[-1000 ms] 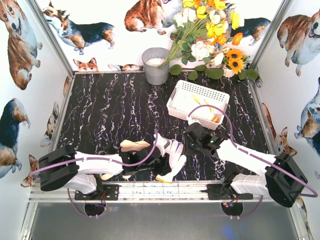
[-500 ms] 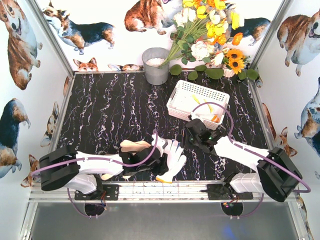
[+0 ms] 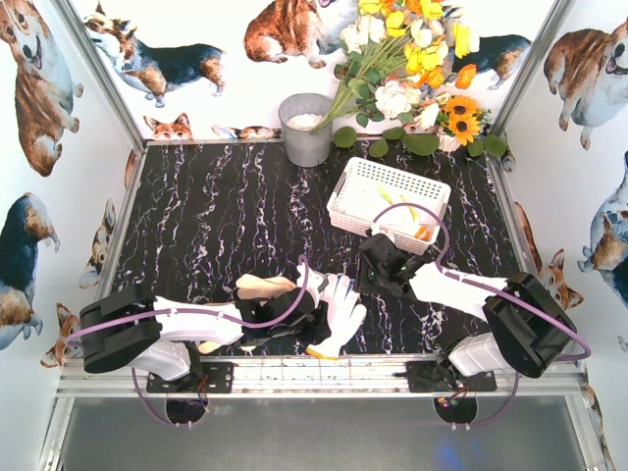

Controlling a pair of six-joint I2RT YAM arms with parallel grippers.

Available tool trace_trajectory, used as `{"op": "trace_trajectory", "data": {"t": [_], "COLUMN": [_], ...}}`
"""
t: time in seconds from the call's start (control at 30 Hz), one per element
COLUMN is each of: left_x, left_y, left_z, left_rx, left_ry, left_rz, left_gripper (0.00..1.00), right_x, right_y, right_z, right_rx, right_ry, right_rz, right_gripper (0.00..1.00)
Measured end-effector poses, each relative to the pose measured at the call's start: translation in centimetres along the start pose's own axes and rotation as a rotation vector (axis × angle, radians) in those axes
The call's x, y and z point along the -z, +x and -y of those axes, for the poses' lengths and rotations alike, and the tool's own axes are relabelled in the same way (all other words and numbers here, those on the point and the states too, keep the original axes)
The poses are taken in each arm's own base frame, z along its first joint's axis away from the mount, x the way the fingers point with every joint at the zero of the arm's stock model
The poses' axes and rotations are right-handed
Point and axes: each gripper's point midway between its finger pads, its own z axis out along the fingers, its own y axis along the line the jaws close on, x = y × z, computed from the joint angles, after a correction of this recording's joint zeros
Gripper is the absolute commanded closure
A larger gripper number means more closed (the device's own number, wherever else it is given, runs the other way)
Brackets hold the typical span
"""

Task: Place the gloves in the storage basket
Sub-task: Adjust the glove at the center of the board.

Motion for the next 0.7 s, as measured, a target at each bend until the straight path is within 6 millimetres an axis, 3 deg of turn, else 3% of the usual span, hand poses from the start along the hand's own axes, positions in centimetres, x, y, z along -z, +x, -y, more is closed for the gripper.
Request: {"op": "trace_trajectory", "data": {"t": [0.27, 0.7], "left_x": [0.0, 0.0], "left_y": [0.0, 0.0], "left_z": [0.0, 0.0], "left_rx": [0.002, 0.002], "left_ry": [0.000, -0.001], "left_rz": [0.000, -0.001], "left_gripper": [0.64, 0.64], "right_x": [0.0, 1.6], "right_y": [0.0, -1.9], "right_z": [0.0, -1.5], "right_rx": [-0.002, 0.027], "right_ry": [-0.002, -0.053], "right_rz": [-0.005, 0.047], "right_gripper": [0.90, 0.92]}}
